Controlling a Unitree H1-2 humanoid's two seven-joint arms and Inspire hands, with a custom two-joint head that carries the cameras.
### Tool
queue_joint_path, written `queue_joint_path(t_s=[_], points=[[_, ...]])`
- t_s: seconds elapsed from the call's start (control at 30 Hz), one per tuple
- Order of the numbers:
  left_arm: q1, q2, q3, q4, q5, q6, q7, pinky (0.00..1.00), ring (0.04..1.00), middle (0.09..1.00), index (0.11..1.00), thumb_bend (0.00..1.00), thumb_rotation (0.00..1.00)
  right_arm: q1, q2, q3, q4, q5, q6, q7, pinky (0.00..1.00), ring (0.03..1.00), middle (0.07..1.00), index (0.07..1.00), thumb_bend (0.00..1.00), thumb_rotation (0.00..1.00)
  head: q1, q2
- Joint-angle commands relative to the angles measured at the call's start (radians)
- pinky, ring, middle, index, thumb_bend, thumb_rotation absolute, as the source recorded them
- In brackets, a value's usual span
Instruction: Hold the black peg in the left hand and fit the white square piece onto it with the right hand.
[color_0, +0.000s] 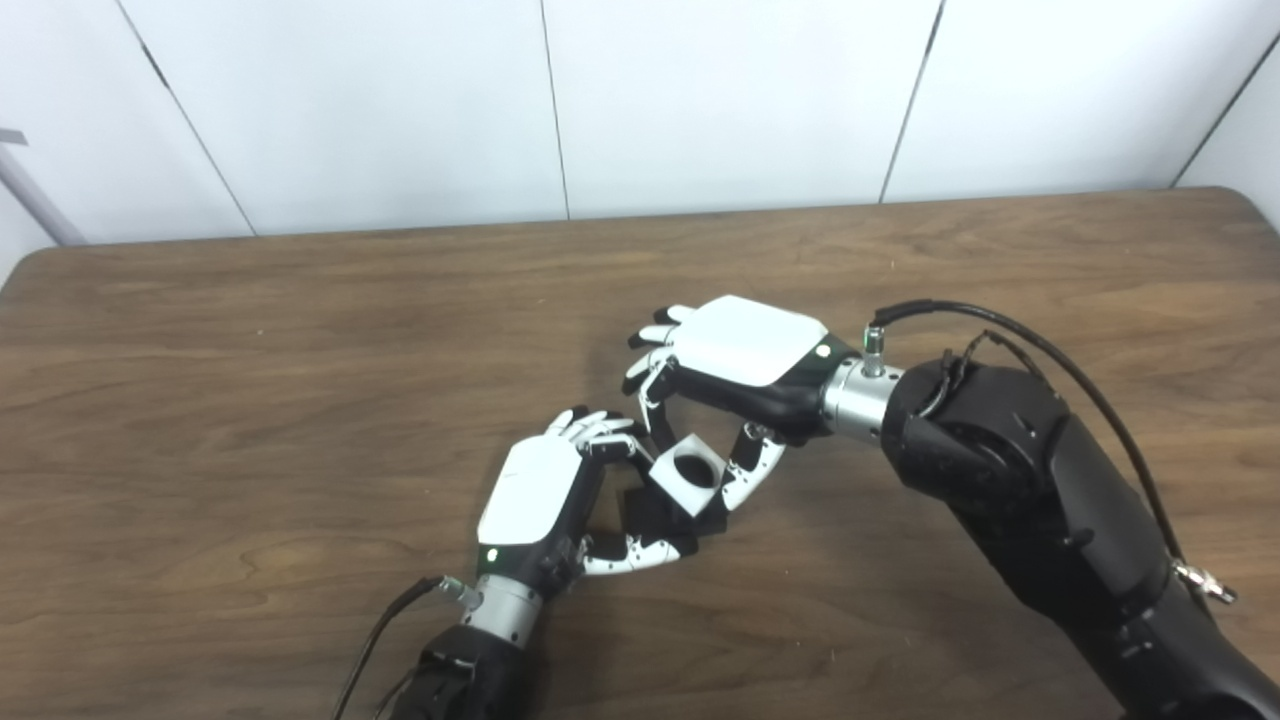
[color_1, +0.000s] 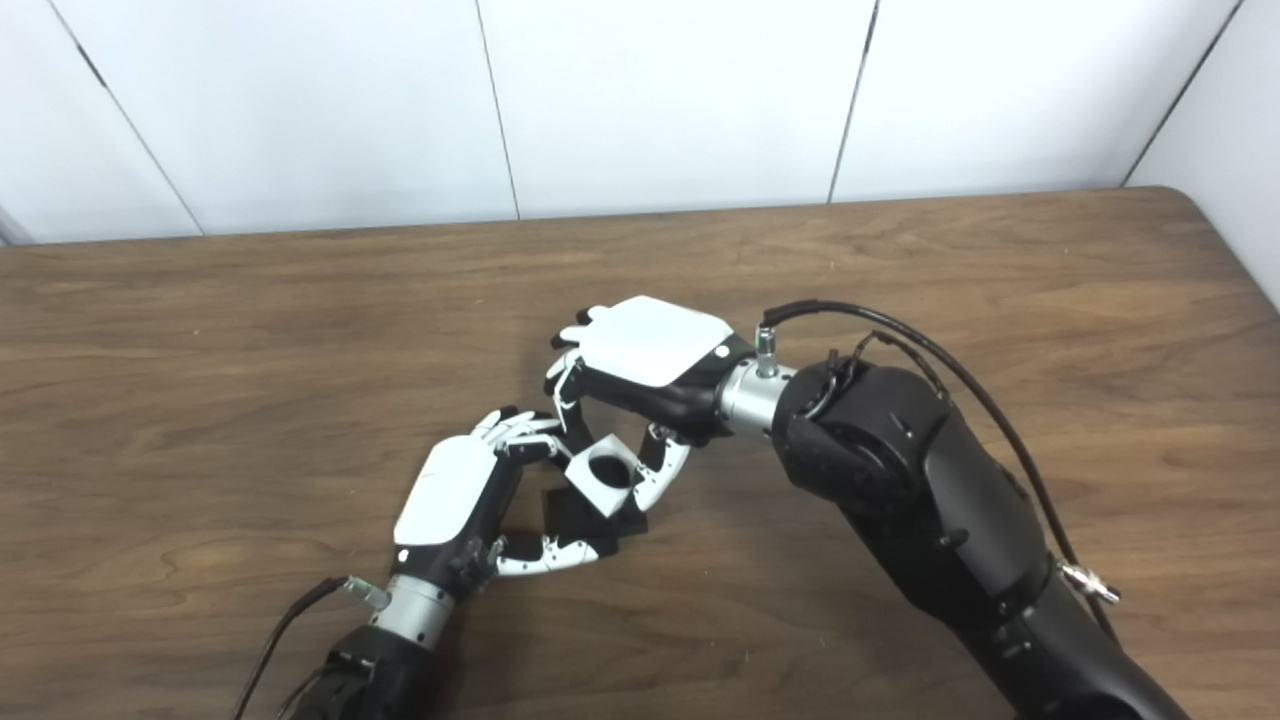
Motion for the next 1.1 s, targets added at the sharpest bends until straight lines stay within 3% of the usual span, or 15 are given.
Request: queue_joint_path(t_s=[0.0,0.87,0.9,0.93,0.97,1.07], points=[[-0.003,-0.003,-0.014,0.019,0.010,0.007,-0.022,0.95,0.851,0.783,0.487,0.52,0.05,-0.043,0.011,-0.004,-0.023,-0.004,-0.001,-0.010,1.00,0.952,0.822,0.484,0.52,0.13,0.002,0.002],[-0.006,-0.003,-0.018,0.017,0.011,0.013,-0.023,0.95,0.851,0.786,0.488,0.52,0.05,-0.037,0.006,-0.005,-0.023,-0.035,-0.008,0.009,0.98,0.936,0.836,0.492,0.52,0.15,-0.001,0.003],[-0.006,-0.003,-0.018,0.016,0.010,0.014,-0.024,0.95,0.854,0.789,0.488,0.52,0.05,-0.037,0.007,-0.007,-0.024,-0.034,-0.005,0.011,0.98,0.938,0.842,0.555,0.72,0.18,-0.001,0.003],[-0.006,-0.003,-0.018,0.017,0.011,0.013,-0.022,0.95,0.854,0.789,0.488,0.52,0.05,-0.037,0.007,-0.008,-0.025,-0.034,-0.001,0.013,0.98,0.941,0.847,0.591,0.82,0.20,-0.001,0.003],[-0.006,-0.003,-0.018,0.017,0.012,0.013,-0.021,0.95,0.851,0.786,0.488,0.52,0.05,-0.037,0.008,-0.008,-0.026,-0.035,0.001,0.015,0.98,0.949,0.857,0.620,0.90,0.21,-0.001,0.003],[-0.007,-0.003,-0.018,0.023,0.008,0.004,-0.013,0.94,0.849,0.784,0.488,0.52,0.05,-0.036,0.009,-0.008,-0.028,-0.038,0.006,0.017,0.99,0.970,0.884,0.659,0.97,0.24,-0.001,0.003]])
